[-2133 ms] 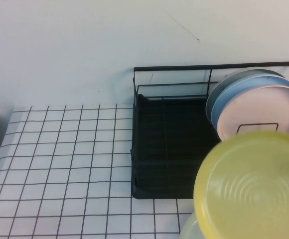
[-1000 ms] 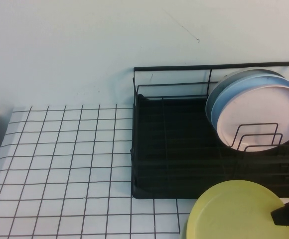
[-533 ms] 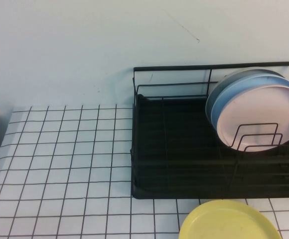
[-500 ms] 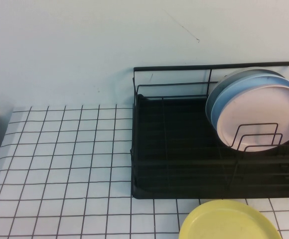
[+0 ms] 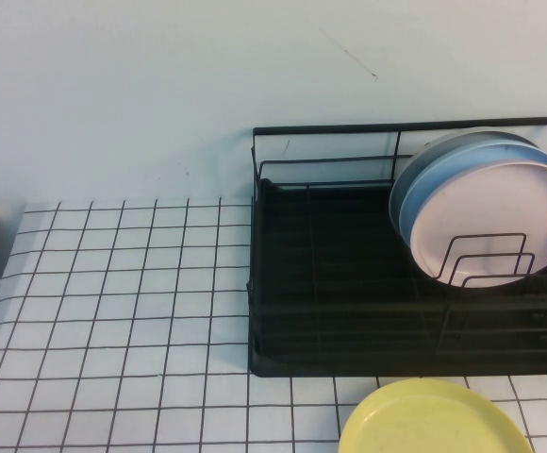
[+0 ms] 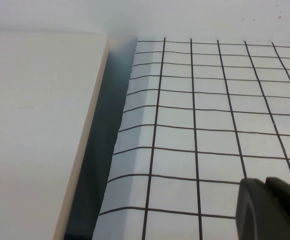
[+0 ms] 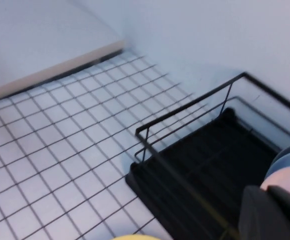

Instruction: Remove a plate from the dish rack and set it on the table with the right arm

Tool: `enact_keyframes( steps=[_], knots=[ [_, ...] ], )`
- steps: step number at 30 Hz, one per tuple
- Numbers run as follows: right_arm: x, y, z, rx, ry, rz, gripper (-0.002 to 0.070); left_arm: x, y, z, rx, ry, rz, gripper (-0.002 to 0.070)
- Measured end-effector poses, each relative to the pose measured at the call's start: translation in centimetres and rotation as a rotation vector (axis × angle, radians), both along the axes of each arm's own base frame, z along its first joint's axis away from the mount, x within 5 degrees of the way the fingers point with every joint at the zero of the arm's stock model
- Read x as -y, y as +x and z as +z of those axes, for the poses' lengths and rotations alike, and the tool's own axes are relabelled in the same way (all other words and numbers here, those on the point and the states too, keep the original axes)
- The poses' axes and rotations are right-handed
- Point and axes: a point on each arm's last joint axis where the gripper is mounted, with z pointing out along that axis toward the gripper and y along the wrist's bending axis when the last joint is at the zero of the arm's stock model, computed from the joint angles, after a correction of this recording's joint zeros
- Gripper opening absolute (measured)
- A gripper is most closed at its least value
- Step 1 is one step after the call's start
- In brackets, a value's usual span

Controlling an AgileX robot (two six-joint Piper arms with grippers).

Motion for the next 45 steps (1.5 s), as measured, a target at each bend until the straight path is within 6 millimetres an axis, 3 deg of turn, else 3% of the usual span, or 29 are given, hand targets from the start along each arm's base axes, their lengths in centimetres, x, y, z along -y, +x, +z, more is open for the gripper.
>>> enact_keyframes(
  steps=[5, 10, 13, 17, 20, 30, 36, 45],
  knots=[
    [-0.2, -3.6, 1.3, 0.159, 0.029, -0.071, -0.0002, 0.0, 0.0, 0.0, 0.0, 0.0, 0.0, -0.0003],
    [-0.3, -5.8, 0.7, 0.23, 0.054, -0.116, -0.0002, 0.0, 0.0, 0.0, 0.0, 0.0, 0.0, -0.0003],
    [-0.6, -6.8, -0.1, 0.198, 0.057, -0.095, -0.0002, 0.0, 0.0, 0.0, 0.0, 0.0, 0.0, -0.0003],
    [-1.0, -8.1, -1.9, 0.024, 0.044, -0.033, -0.0002, 0.0, 0.0, 0.0, 0.0, 0.0, 0.0, -0.0003],
    [-0.6, -7.5, -2.5, 0.016, 0.034, -0.089, -0.0002, 0.0, 0.0, 0.0, 0.0, 0.0, 0.0, -0.0003],
    [2.2, -4.3, -2.5, 0.332, -0.021, -0.415, -0.0002, 0.0, 0.0, 0.0, 0.0, 0.0, 0.0, -0.0003],
    [3.7, -3.8, -5.4, 0.371, -0.093, -0.575, -0.0002, 0.0, 0.0, 0.0, 0.0, 0.0, 0.0, -0.0003],
    [6.5, -4.6, -13.4, 0.227, -0.028, -0.941, -0.0002, 0.0, 0.0, 0.0, 0.0, 0.0, 0.0, -0.0003]
  ],
)
